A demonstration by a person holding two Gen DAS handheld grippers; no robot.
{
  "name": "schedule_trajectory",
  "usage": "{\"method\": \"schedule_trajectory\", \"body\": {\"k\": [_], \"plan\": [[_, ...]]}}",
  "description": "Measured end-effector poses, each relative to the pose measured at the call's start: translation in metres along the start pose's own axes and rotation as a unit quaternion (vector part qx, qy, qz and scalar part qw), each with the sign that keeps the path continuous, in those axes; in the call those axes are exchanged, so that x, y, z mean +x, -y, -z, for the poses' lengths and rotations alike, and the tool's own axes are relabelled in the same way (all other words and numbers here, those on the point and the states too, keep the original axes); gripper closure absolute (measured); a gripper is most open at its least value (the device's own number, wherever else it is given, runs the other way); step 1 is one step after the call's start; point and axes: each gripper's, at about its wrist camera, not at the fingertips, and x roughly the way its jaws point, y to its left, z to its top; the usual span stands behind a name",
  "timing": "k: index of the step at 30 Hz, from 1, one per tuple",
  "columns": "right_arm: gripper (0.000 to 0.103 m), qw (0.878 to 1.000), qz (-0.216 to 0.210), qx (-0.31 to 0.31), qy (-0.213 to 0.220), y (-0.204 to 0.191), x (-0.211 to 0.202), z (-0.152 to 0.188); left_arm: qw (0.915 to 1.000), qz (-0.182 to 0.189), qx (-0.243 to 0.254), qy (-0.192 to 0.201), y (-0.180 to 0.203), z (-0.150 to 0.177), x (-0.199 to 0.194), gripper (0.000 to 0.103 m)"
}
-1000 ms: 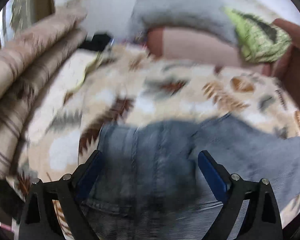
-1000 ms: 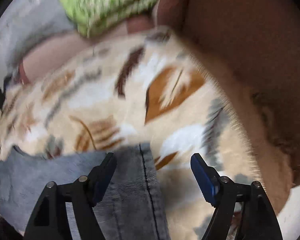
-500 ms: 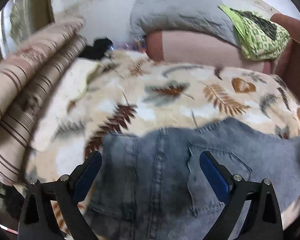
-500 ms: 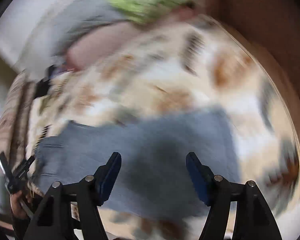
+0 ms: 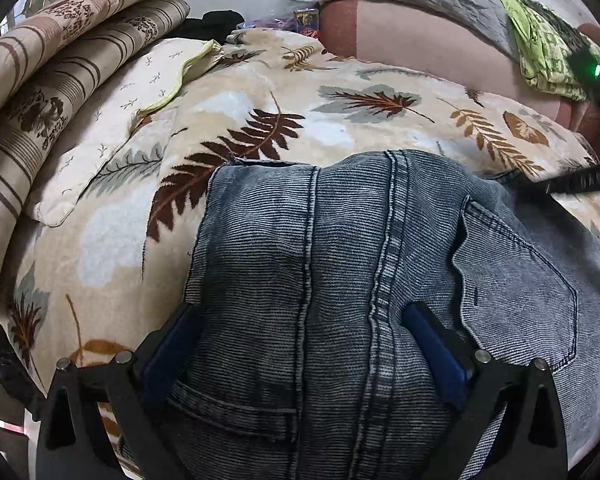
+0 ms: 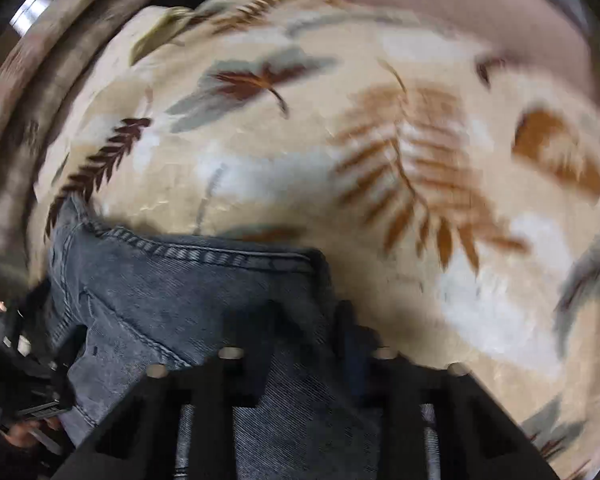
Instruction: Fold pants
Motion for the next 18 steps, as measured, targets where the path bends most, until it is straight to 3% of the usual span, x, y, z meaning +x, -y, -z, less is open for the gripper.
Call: {"method": "schedule_trajectory", "body": {"k": [3, 5, 7, 11, 12, 13, 14, 15, 17, 18], "plan": [[0.098, 0.998, 0.043, 0.009, 0.036, 0.002, -0.009, -0.012, 1.0, -0.004, -0.002, 0.0, 0.0, 0.0, -0.002, 0.0], [0.097, 0.999, 0.034, 0.02, 0.01, 0.01, 0.011, -0.012, 1.0, -0.002, -0.002, -0.001, 0.002, -0.002, 0.002, 0.0], [0.097, 0.998, 0.038, 0.048, 0.017, 0.02, 0.016, -0.004, 1.0, 0.0, -0.001, 0.001, 0.002, -0.002, 0.001, 0.0], [0.09, 0.989, 0.023, 0.105, 0.099, 0.031, -0.036, 0.015, 1.0, -0.002, -0.003, 0.003, 0.001, 0.0, 0.0, 0.0], [0.086, 0.986, 0.005, 0.116, 0.121, 0.031, -0.054, 0.023, 1.0, -0.003, -0.004, 0.003, 0.001, 0.0, 0.0, 0.0], [0.065, 0.983, -0.025, 0.13, 0.127, 0.031, -0.066, 0.031, 1.0, -0.005, -0.005, 0.003, 0.001, 0.0, 0.0, 0.0], [0.028, 0.981, -0.052, 0.141, 0.123, 0.029, -0.071, 0.037, 1.0, -0.007, -0.005, 0.003, 0.002, 0.0, 0.0, 0.0], [0.016, 0.978, -0.096, 0.147, 0.113, 0.027, -0.07, 0.048, 0.9999, -0.008, -0.006, 0.004, 0.002, 0.0, 0.0, 0.0], [0.016, 0.981, -0.114, 0.137, 0.076, 0.021, -0.047, 0.056, 0.9999, -0.008, -0.006, 0.006, 0.002, 0.0, 0.0, 0.0], [0.017, 0.985, -0.09, 0.139, 0.045, 0.024, -0.032, 0.059, 0.9999, -0.009, -0.006, 0.007, 0.002, 0.001, 0.0, 0.0]]}}
